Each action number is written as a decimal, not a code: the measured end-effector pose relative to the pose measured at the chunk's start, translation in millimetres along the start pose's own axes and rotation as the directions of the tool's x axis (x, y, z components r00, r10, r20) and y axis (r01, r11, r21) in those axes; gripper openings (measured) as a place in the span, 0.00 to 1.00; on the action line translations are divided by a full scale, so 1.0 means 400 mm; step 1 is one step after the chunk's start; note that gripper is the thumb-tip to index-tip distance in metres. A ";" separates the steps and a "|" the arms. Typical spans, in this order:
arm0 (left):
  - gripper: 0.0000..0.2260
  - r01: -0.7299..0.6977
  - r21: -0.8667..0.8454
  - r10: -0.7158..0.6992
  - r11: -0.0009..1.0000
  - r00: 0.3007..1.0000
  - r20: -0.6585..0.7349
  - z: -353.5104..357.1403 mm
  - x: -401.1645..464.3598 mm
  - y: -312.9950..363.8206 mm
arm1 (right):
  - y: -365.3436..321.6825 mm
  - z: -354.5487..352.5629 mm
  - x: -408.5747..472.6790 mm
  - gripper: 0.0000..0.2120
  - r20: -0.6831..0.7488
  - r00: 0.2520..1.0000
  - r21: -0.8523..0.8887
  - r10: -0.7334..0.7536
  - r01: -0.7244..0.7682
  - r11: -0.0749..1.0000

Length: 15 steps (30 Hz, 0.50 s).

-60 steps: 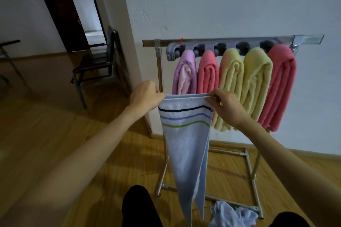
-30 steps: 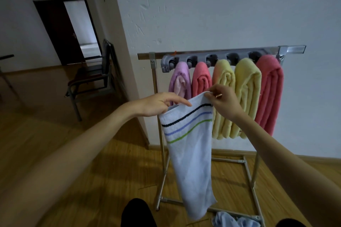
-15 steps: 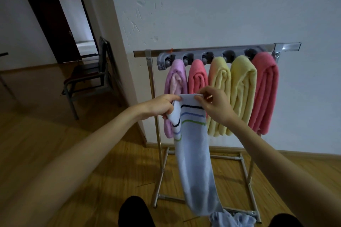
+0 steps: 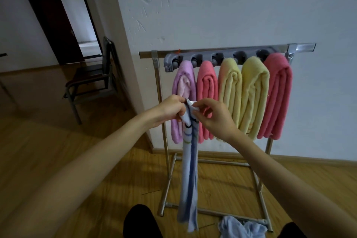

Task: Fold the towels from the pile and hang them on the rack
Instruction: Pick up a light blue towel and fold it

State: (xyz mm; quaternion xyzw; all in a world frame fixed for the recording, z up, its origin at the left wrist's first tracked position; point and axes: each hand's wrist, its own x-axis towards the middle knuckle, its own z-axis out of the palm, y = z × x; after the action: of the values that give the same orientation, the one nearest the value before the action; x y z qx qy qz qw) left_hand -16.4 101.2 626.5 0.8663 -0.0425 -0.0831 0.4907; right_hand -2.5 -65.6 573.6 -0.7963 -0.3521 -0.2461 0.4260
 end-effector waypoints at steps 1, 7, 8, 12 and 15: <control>0.18 -0.001 0.000 0.001 1.000 1.000 -0.008 0.000 0.000 0.000 | -0.002 0.001 0.002 0.06 -0.009 1.000 0.007 0.002 -0.002 1.000; 0.15 -0.004 -0.060 -0.001 0.998 0.997 -0.082 -0.001 -0.005 0.007 | -0.018 0.007 0.003 0.05 0.011 1.000 -0.005 -0.016 0.016 1.000; 0.15 -0.005 -0.074 -0.001 0.997 0.997 -0.083 0.000 -0.005 0.007 | -0.020 0.010 0.003 0.05 0.013 1.000 -0.011 -0.021 0.021 1.000; 0.15 -0.013 -0.131 0.003 0.991 0.997 -0.078 0.000 -0.009 0.006 | -0.020 0.010 0.005 0.05 0.030 0.999 0.002 -0.030 0.030 1.000; 0.15 -0.027 -0.238 0.013 0.971 0.998 -0.062 -0.006 -0.015 0.012 | -0.019 -0.001 0.007 0.08 0.073 0.996 0.046 -0.046 0.042 0.998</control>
State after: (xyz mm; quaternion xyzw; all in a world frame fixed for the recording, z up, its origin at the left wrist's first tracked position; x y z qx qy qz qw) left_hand -21.7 101.6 632.4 0.8027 -0.0261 -0.0564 0.5931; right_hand -6.8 -61.8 579.6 -0.7872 -0.3905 -0.2177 0.4248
